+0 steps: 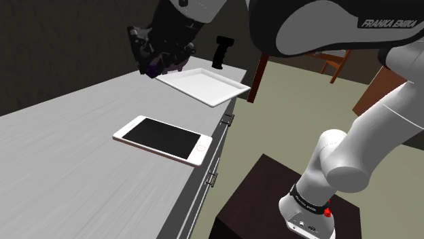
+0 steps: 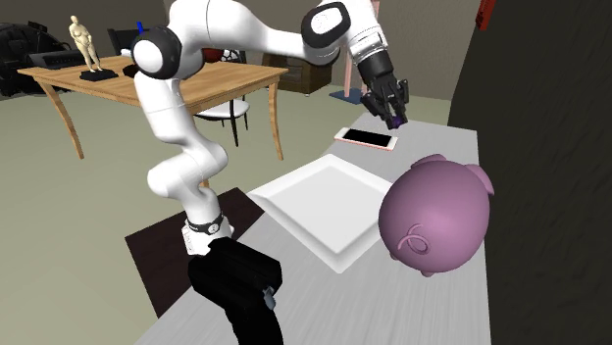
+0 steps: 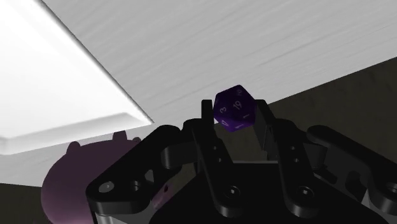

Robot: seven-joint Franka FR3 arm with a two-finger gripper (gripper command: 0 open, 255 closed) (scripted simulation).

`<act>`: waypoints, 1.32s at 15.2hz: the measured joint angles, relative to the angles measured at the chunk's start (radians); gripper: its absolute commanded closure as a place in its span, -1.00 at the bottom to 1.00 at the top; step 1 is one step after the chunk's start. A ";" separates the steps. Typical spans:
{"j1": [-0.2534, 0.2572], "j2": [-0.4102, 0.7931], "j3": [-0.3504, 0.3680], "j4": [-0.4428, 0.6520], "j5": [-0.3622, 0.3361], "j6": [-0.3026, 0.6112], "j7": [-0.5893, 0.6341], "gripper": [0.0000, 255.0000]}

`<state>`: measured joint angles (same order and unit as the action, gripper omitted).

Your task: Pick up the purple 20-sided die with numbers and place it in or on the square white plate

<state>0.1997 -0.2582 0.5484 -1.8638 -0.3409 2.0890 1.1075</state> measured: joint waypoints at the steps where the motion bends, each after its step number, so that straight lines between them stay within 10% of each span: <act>1: 0.000 -0.024 -0.021 -0.020 0.018 0.007 -0.026 1.00; 20: 0.004 -0.322 -0.454 -0.354 0.176 0.152 -0.506 1.00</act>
<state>0.2036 -0.5806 0.0942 -2.2178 -0.1651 2.2410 0.6012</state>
